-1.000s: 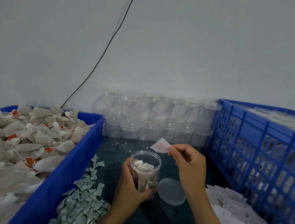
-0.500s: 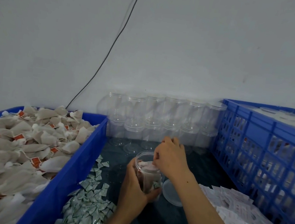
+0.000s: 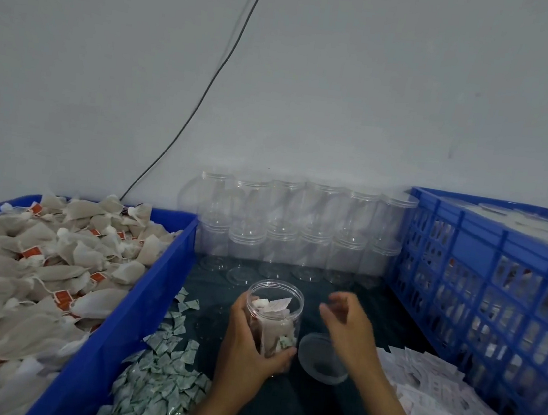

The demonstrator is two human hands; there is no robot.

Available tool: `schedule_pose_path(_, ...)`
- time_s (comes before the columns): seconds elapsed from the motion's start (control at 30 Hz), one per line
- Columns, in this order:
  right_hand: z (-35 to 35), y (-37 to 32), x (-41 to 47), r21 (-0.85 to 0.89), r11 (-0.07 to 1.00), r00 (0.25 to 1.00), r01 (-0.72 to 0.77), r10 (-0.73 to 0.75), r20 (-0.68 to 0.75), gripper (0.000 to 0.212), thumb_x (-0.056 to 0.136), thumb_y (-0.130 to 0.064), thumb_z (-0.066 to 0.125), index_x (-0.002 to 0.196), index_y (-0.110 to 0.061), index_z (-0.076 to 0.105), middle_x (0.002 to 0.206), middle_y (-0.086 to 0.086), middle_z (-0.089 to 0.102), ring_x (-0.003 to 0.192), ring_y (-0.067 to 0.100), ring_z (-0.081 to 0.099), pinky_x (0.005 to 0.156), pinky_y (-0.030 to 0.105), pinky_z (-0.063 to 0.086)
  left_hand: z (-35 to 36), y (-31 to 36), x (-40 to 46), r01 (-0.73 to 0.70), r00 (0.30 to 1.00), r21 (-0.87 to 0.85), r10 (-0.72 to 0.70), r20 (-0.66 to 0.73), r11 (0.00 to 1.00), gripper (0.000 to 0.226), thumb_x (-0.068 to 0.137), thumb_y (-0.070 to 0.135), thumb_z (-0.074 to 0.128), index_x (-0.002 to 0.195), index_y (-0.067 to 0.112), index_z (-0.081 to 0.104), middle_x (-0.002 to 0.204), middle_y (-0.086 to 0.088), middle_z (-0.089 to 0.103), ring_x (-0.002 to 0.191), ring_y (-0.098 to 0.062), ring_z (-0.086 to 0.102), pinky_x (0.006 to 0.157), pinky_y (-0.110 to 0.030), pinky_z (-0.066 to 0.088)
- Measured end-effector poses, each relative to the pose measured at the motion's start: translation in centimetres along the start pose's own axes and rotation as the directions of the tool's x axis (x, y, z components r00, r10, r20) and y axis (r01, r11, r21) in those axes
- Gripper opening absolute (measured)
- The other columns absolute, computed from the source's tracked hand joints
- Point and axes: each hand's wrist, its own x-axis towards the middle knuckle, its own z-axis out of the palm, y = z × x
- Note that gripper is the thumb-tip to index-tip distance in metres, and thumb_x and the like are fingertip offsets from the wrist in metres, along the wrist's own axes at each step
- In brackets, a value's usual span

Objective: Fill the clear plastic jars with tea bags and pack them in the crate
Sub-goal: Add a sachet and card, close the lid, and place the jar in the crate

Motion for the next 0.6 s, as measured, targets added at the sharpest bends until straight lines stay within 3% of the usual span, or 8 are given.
schedule_pose_path(0.13, -0.2, 3.7, -2.1, -0.125, 0.992, 0.971, 0.026, 0.004, 0.238, 0.086, 0.079, -0.035, 0.077, 0.145, -0.025, 0.022, 0.145, 0.005, 0.026, 0.133, 0.022, 0.030, 0.110, 0.033, 0.028, -0.4, -0.4, 0.3, 0.014, 0.996, 0.002, -0.014, 0.086, 1.000, 0.118, 0.055, 0.023, 0.091, 0.136, 0.052, 0.011, 0.135, 0.025, 0.038, 0.120, 0.012, 0.045, 0.094, -0.008, 0.041)
schedule_pose_path(0.2, -0.8, 4.4, -2.3, -0.199, 0.978, 0.943, 0.065, 0.005, 0.333, 0.108, 0.069, -0.042, 0.082, 0.148, -0.032, 0.009, 0.147, -0.002, 0.016, 0.136, 0.019, 0.022, 0.111, 0.032, 0.024, -0.7, -0.6, 0.4, 0.056, 0.990, 0.027, -0.059, 0.124, 0.998, 0.122, 0.054, 0.026, 0.091, 0.133, 0.057, 0.004, 0.134, 0.021, 0.043, 0.119, 0.004, 0.050, 0.098, -0.019, 0.044)
schedule_pose_path(0.27, -1.2, 4.6, -2.4, -0.292, 0.954, 0.920, 0.069, 0.053, 0.389, 0.121, 0.062, -0.043, 0.085, 0.148, -0.038, 0.000, 0.143, 0.000, 0.016, 0.134, 0.022, 0.022, 0.110, 0.035, 0.025, -0.8, -0.8, 0.3, 0.086, 0.988, 0.055, -0.092, 0.125, 0.995, 0.118, 0.055, 0.030, 0.091, 0.125, 0.064, 0.002, 0.129, 0.020, 0.046, 0.115, 0.000, 0.054, 0.094, -0.017, 0.044)
schedule_pose_path(0.37, -1.4, 4.6, -2.3, -0.322, 0.943, 0.936, 0.083, 0.037, 0.351, 0.118, 0.064, -0.037, 0.085, 0.148, -0.033, 0.002, 0.138, 0.007, 0.032, 0.128, 0.023, 0.033, 0.107, 0.034, 0.033, -0.7, -0.8, 0.4, 0.110, 0.987, 0.102, -0.121, 0.106, 0.989, 0.108, 0.056, 0.032, 0.091, 0.118, 0.056, 0.006, 0.126, 0.017, 0.045, 0.108, 0.004, 0.053, 0.080, -0.002, 0.039)
schedule_pose_path(0.5, -1.9, 3.9, -2.2, -0.126, 0.983, 0.959, 0.135, -0.098, 0.266, 0.112, 0.061, -0.028, 0.087, 0.143, -0.041, 0.012, 0.133, 0.003, 0.037, 0.123, 0.017, 0.041, 0.106, 0.036, 0.039, -0.6, -0.6, 0.4, 0.051, 0.994, 0.136, -0.063, 0.089, 0.989, 0.103, 0.055, 0.027, 0.091, 0.111, 0.057, 0.010, 0.119, 0.025, 0.047, 0.102, 0.021, 0.049, 0.078, 0.002, 0.040)
schedule_pose_path(0.6, -2.2, 3.1, -2.3, -0.001, 0.972, 0.954, 0.235, -0.230, 0.190, 0.105, 0.064, -0.030, 0.086, 0.140, -0.047, 0.015, 0.134, -0.004, 0.035, 0.124, 0.011, 0.041, 0.107, 0.035, 0.039, -0.6, -0.3, 0.3, -0.031, 0.995, 0.182, 0.014, 0.094, 0.983, 0.107, 0.053, 0.028, 0.091, 0.114, 0.063, 0.010, 0.124, 0.022, 0.044, 0.112, 0.010, 0.051, 0.084, -0.003, 0.042)
